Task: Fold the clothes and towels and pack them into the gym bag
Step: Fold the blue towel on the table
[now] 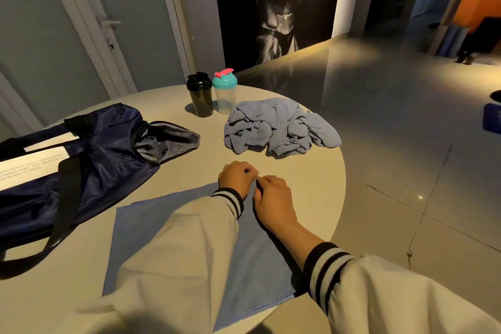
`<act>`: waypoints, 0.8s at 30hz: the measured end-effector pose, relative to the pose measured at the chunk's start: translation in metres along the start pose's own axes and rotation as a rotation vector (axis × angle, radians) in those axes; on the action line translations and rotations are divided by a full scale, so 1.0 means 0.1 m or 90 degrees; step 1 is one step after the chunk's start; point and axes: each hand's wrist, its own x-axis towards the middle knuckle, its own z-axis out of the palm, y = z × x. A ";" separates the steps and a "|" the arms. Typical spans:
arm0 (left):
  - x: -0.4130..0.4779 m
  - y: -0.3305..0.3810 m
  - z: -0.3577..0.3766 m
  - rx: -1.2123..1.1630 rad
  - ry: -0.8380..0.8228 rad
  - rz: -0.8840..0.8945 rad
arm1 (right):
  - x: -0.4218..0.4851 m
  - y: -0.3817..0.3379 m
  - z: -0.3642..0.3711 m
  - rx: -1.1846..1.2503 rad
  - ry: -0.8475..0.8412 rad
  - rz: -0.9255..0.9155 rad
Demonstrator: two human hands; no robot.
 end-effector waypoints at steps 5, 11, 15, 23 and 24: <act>0.06 0.04 -0.09 -0.179 0.043 -0.059 | -0.02 -0.01 -0.01 -0.049 -0.026 -0.009; 0.13 0.03 -0.07 -0.213 0.029 -0.091 | -0.03 -0.04 -0.04 -0.081 -0.039 0.001; 0.12 0.00 -0.04 -0.153 0.053 -0.069 | -0.03 -0.05 -0.06 -0.075 -0.048 0.012; 0.07 -0.10 -0.09 0.005 -0.067 0.023 | -0.05 -0.07 -0.09 -0.117 -0.067 0.004; 0.05 -0.10 -0.10 0.009 -0.064 0.023 | -0.06 -0.07 -0.08 -0.119 -0.069 0.006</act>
